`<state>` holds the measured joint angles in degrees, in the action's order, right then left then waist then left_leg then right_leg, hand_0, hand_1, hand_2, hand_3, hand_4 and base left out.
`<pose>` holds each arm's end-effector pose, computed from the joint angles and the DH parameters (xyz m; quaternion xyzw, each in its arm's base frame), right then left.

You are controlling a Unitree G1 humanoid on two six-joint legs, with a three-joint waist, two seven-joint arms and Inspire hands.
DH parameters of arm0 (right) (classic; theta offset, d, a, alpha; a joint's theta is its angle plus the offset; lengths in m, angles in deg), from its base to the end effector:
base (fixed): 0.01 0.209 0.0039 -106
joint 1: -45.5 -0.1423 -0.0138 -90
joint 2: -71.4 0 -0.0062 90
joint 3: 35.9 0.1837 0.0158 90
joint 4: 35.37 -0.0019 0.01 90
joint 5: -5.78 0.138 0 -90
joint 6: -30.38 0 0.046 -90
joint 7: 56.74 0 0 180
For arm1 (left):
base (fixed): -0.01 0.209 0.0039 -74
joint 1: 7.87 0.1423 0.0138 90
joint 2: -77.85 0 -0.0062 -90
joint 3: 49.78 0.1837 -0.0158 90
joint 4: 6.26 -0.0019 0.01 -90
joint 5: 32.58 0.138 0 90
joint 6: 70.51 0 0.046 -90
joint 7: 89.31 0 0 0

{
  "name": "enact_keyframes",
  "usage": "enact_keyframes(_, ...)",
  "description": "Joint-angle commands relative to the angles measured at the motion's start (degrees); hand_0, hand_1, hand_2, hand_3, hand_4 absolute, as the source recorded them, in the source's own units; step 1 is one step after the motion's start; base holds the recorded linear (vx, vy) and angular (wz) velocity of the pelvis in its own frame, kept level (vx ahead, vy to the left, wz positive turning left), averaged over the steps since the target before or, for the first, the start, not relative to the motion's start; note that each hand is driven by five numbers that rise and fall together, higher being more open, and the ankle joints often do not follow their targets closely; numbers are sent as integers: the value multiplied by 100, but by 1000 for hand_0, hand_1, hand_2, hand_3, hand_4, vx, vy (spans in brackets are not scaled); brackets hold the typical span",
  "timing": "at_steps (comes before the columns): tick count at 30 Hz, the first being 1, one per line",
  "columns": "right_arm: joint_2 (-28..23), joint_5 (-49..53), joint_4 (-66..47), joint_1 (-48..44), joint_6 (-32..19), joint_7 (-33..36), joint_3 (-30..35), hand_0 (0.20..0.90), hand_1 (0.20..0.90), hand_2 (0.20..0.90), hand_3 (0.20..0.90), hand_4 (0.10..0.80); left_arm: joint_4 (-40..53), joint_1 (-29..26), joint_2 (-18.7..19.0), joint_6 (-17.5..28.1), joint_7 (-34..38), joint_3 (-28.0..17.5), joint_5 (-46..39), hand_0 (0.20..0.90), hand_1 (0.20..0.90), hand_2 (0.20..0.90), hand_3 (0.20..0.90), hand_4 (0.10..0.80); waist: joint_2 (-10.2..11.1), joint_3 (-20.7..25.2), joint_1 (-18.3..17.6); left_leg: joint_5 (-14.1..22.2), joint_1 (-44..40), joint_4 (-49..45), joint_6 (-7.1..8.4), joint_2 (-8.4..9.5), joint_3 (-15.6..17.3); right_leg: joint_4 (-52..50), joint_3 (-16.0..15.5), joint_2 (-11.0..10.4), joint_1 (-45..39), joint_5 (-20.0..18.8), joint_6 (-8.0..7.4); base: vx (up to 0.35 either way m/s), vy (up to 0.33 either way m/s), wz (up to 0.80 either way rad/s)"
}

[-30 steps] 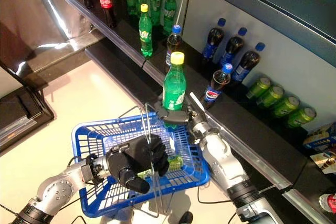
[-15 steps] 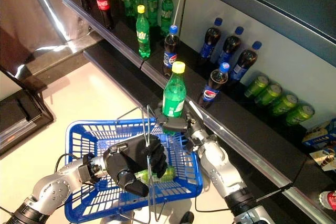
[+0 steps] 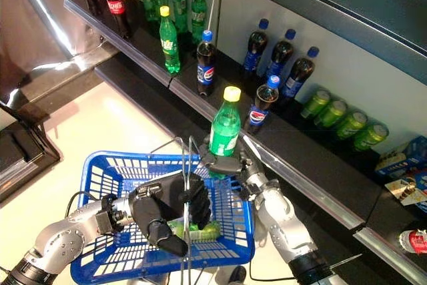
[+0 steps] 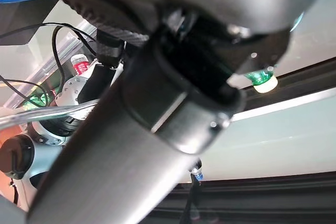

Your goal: Pick up the drink and place into the basket.

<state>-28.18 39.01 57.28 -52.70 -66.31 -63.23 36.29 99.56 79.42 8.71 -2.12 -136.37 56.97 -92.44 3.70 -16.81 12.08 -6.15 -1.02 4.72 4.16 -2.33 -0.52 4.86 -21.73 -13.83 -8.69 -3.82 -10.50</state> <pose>0.2239 -0.1726 0.0633 0.0586 -0.0319 0.1995 0.9776 0.1950 0.1797 0.0844 -0.2239 0.0946 -0.5989 0.7630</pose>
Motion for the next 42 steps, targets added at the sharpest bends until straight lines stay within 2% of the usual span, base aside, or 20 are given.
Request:
enact_keyframes(1,-128,48,-739,-64,-699,-396,-141,300,300,300,200,100,1706,-513,-943,1181,-1098,-366,-1196,300,300,300,200,100,-33,1481,-26,602,-348,28,-47,-168,553,-117,98,-20,54,64,-38,0,0,0)
enact_keyframes(11,-210,90,-1182,-162,-774,-476,-38,300,300,300,200,100,1741,-486,-972,1092,-1120,-447,-1149,300,300,300,200,100,-33,1489,-42,596,-344,28,-33,-177,552,-104,150,-5,55,64,-41,0,0,0)
enact_keyframes(25,-94,-16,-1525,-629,-1073,-191,-34,300,300,300,200,100,1688,-560,-1068,1011,-1089,-332,-1063,300,300,300,200,100,-83,1520,50,617,-346,28,-33,-173,500,-88,116,-25,7,93,-34,0,0,0)
enact_keyframes(42,-114,-14,-1885,-846,-1026,-17,116,300,300,300,200,100,1680,-581,-1075,1012,-996,-408,-1087,300,300,300,200,100,-107,1536,43,619,-355,28,-33,-179,498,-113,152,-12,1,133,-17,3,-1,-3)
